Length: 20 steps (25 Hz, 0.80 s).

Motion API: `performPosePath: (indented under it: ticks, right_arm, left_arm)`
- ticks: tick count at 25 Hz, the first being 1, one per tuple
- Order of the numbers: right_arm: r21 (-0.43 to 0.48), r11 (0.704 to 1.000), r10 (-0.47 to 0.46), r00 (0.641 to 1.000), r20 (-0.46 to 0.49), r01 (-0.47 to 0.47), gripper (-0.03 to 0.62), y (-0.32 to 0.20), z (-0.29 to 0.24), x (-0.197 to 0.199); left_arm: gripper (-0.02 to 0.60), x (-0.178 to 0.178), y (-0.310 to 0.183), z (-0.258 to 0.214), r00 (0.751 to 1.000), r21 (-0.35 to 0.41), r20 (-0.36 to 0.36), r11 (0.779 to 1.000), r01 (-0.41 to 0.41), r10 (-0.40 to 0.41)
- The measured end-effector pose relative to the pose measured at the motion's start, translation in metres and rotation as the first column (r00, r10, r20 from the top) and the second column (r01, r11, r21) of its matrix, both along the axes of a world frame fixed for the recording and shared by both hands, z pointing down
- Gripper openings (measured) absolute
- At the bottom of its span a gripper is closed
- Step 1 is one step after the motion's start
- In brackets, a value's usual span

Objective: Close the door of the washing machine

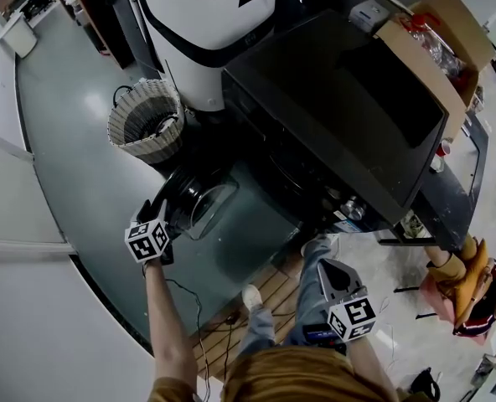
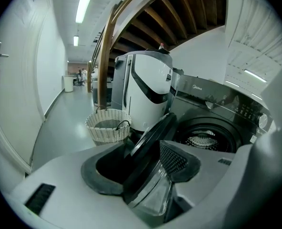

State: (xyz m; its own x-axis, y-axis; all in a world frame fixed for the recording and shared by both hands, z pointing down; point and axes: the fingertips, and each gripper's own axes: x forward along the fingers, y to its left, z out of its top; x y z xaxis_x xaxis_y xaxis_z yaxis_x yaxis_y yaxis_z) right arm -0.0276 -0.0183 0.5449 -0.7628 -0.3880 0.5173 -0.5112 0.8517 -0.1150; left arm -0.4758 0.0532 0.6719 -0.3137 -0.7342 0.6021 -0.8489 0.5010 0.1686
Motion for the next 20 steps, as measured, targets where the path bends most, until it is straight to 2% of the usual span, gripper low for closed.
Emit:
performPosePath:
  ticks: [20]
  right_arm:
    - [0.046,0.997,0.052,0.995,0.080,-0.056,0.012,0.002,-0.024,0.019]
  left_arm:
    - [0.229,0.048,0.009,0.004,0.998,-0.073,-0.020,0.996,-0.054,0.053]
